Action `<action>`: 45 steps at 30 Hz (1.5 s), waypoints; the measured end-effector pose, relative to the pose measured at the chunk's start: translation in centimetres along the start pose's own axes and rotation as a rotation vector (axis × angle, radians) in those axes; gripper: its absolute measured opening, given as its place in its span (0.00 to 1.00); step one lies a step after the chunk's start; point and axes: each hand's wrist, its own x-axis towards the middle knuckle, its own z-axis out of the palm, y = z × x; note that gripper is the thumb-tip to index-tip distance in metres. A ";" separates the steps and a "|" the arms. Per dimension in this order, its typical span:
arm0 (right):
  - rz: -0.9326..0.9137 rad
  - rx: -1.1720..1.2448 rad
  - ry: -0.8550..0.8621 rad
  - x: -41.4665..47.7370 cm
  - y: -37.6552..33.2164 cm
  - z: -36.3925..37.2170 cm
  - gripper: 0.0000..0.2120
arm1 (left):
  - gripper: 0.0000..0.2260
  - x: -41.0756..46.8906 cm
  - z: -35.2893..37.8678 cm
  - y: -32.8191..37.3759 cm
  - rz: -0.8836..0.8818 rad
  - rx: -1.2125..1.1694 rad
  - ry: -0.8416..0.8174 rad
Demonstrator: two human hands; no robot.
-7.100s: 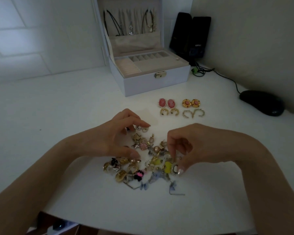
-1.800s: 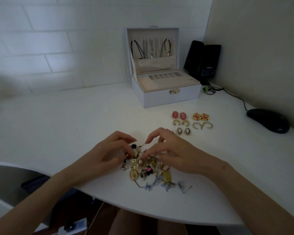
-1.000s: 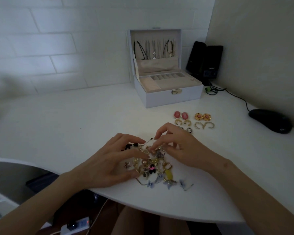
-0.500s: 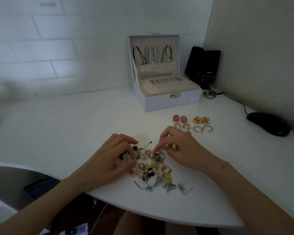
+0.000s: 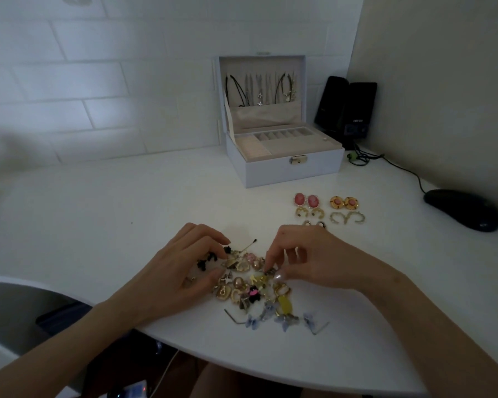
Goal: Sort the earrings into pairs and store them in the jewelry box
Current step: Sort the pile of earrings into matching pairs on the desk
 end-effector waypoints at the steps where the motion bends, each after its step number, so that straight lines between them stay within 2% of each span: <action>1: 0.005 -0.004 -0.013 0.0 0.1 0.1 0.08 | 0.10 0.0 0.0 0.0 0.000 0.001 -0.001; 9: -0.013 -0.061 -0.025 0.2 0.2 0.5 0.06 | 0.10 0.1 0.1 -0.2 -0.002 0.007 0.007; 13: -0.009 -0.073 -0.003 0.0 0.1 0.6 0.08 | 0.12 0.1 0.0 0.0 -0.004 -0.022 0.036; 19: 0.015 0.163 0.220 0.0 -0.2 0.0 0.07 | 0.09 0.0 0.1 -0.1 -0.029 -0.038 0.060; 23: 0.000 0.247 0.242 0.0 -0.3 0.2 0.04 | 0.11 0.0 0.2 -0.1 -0.027 -0.051 0.066; 31: -0.042 0.332 0.299 0.2 0.1 0.4 0.05 | 0.13 0.1 0.3 -0.5 -0.028 -0.050 0.069; 37: -0.066 0.334 0.301 0.5 0.5 0.5 0.14 | 0.14 0.0 0.2 -0.4 -0.032 -0.055 0.053; 41: -0.116 0.253 0.299 0.6 0.8 0.7 0.16 | 0.14 0.2 0.2 -0.2 -0.022 -0.046 0.039; 45: -0.145 0.300 0.298 0.7 0.7 0.7 0.17 | 0.14 0.0 0.1 -0.4 -0.043 -0.040 0.089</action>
